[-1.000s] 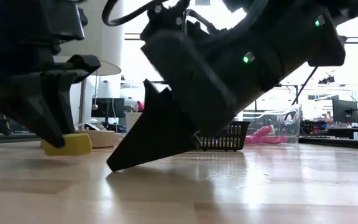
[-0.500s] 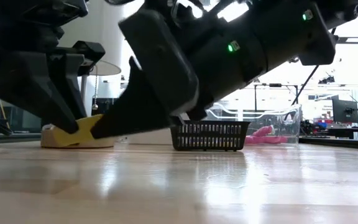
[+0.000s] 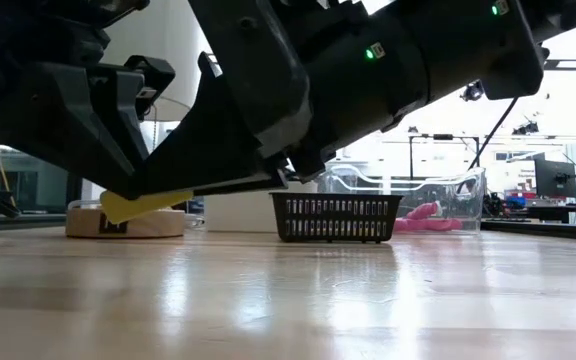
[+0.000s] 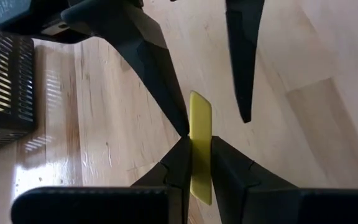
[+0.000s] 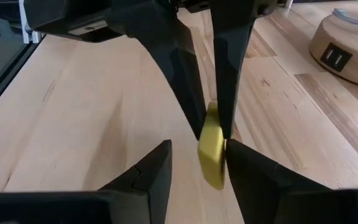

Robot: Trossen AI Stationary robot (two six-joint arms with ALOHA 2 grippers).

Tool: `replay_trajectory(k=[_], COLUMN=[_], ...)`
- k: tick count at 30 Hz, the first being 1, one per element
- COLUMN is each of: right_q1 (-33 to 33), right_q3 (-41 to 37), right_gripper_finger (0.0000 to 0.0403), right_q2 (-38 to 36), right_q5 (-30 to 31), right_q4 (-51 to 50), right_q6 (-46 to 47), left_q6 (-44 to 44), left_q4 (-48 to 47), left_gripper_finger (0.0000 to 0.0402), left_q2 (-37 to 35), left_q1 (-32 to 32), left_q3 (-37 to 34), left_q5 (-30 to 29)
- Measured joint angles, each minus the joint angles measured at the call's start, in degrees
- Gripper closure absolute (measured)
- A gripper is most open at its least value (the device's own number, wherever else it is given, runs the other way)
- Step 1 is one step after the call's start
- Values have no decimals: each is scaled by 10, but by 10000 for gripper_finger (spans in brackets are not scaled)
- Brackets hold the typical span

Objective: Pick & Place School Supplies
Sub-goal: Put the yellow eraser into the black bin

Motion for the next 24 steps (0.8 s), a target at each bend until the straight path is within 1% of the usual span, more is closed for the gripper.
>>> replay_trajectory(k=[4,12,15,24], right_q1=[0,1,1,0], right_q3=[0,0,0,0], right_gripper_finger=[278,352,372,368], right_q2=[0,-1,-1,-1], right_q5=[-1,0,-6,-15], right_q4=[0,-1,-1,-1], right_q6=[1,1,0,1], left_q6=[0,0,-1,-1], left_q4=[2,2,2,7], left_gripper_finger=[360,360,360,360], left_q2=[0,0,0,0], left_q1=[0,0,0,0], left_q3=[0,0,0,0], left_q5=[0,2,4,6])
